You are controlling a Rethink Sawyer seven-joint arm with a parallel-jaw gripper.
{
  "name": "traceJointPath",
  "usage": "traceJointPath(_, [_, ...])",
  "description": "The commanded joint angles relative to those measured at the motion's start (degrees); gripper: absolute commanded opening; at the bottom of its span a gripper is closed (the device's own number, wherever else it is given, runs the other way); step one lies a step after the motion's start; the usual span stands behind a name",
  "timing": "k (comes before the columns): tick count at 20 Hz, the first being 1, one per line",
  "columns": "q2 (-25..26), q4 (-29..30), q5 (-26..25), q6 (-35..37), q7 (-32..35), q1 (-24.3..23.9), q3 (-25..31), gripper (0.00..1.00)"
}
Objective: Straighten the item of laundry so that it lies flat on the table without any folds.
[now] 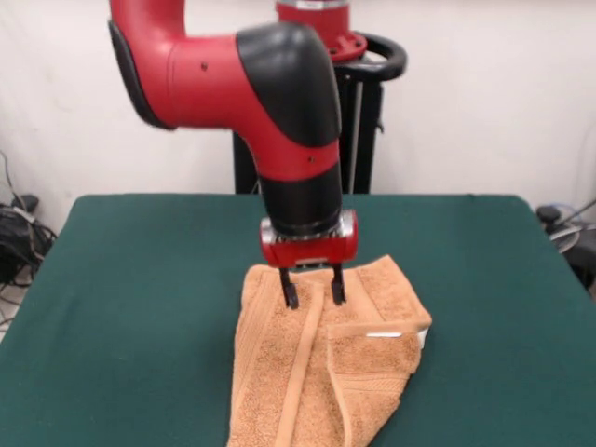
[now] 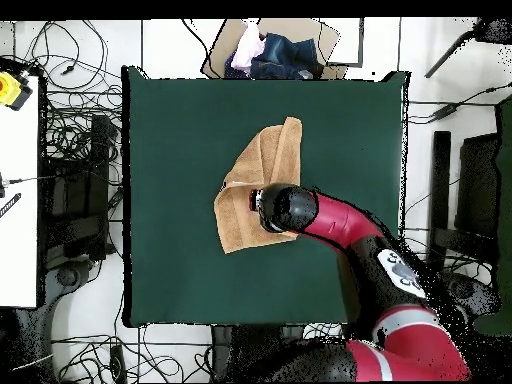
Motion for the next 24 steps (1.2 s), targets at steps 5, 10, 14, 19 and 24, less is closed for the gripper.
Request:
traceJointPath(5, [10.3,-3.4,-5.8,-9.8,3.3,-0.8,4.2,1.0])
traceJointPath(10, [11.3,-3.5,-7.1,-12.1,4.3,-0.2,3.8,1.0])
traceJointPath(14, [11.3,-3.3,-7.7,-13.3,5.2,0.4,3.3,1.0])
traceJointPath(19, [10.6,-2.6,-7.9,-14.3,6.5,1.2,2.7,1.0])
traceJointPath(24, [10.8,-3.1,-8.8,-15.8,7.3,1.9,2.1,1.0])
